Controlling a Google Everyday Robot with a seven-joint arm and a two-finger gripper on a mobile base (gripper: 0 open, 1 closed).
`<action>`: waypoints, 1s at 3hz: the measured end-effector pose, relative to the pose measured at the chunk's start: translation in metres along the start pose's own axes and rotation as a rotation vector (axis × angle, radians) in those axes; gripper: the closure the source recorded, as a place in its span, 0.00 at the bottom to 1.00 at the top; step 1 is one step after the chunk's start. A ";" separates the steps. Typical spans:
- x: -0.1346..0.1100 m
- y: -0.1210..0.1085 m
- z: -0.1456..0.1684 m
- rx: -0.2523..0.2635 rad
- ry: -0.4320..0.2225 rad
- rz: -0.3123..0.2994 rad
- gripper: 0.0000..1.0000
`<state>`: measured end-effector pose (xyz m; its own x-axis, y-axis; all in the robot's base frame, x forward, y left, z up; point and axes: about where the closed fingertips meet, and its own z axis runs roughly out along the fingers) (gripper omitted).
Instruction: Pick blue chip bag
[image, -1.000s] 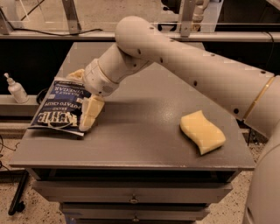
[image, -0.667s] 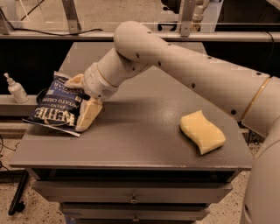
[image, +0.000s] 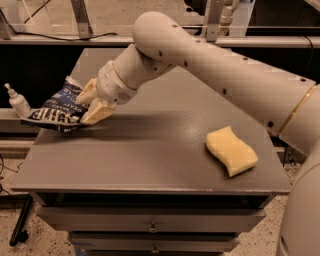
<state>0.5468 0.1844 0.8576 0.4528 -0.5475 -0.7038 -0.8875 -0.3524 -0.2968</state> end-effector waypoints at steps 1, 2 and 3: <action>-0.002 -0.020 -0.023 0.041 0.025 -0.012 0.91; -0.002 -0.037 -0.039 0.080 0.038 -0.013 1.00; 0.003 -0.055 -0.066 0.154 0.046 -0.011 1.00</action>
Offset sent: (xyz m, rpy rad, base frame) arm 0.0586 -0.0275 0.0589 0.0121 -0.1029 -0.1073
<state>0.6026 0.1519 0.9142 0.4630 -0.5797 -0.6705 -0.8834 -0.2398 -0.4026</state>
